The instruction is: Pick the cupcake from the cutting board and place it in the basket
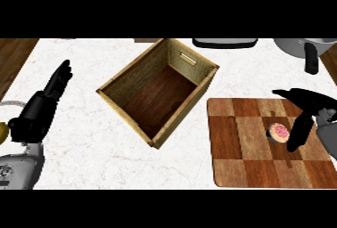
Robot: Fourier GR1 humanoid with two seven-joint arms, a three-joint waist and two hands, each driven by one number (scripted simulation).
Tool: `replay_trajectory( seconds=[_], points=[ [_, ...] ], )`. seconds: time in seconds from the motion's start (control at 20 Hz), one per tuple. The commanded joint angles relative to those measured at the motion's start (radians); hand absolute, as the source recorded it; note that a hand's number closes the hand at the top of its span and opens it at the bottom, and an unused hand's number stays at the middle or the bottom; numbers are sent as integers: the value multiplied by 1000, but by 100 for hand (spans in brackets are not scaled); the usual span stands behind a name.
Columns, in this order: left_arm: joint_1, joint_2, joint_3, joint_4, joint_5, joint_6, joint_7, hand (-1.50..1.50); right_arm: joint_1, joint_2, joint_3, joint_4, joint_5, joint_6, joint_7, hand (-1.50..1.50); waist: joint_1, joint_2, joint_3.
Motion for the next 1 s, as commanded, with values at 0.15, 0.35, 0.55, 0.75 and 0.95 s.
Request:
replay_trajectory(
  seconds=[0.15,0.35,0.55,0.75,0.95],
  points=[
    [25,4,52,11,7,-65,-33,0,47,75,-31,-16,136,-29,-26,-150,-1,0,0],
    [-22,-58,9,60,-66,-11,-31,0,78,138,-42,-24,169,-65,-30,-150,-4,0,0],
    [-20,-24,61,15,-36,-68,4,0,90,77,-115,15,199,-15,-128,-150,-2,0,0],
    [15,-40,66,-72,-28,-83,49,0,89,156,-107,-12,235,1,-74,-150,0,-1,0],
    [-13,-29,91,-35,-36,-100,27,0,148,161,-140,-30,260,-8,-97,-150,-3,-1,0]
  ],
)
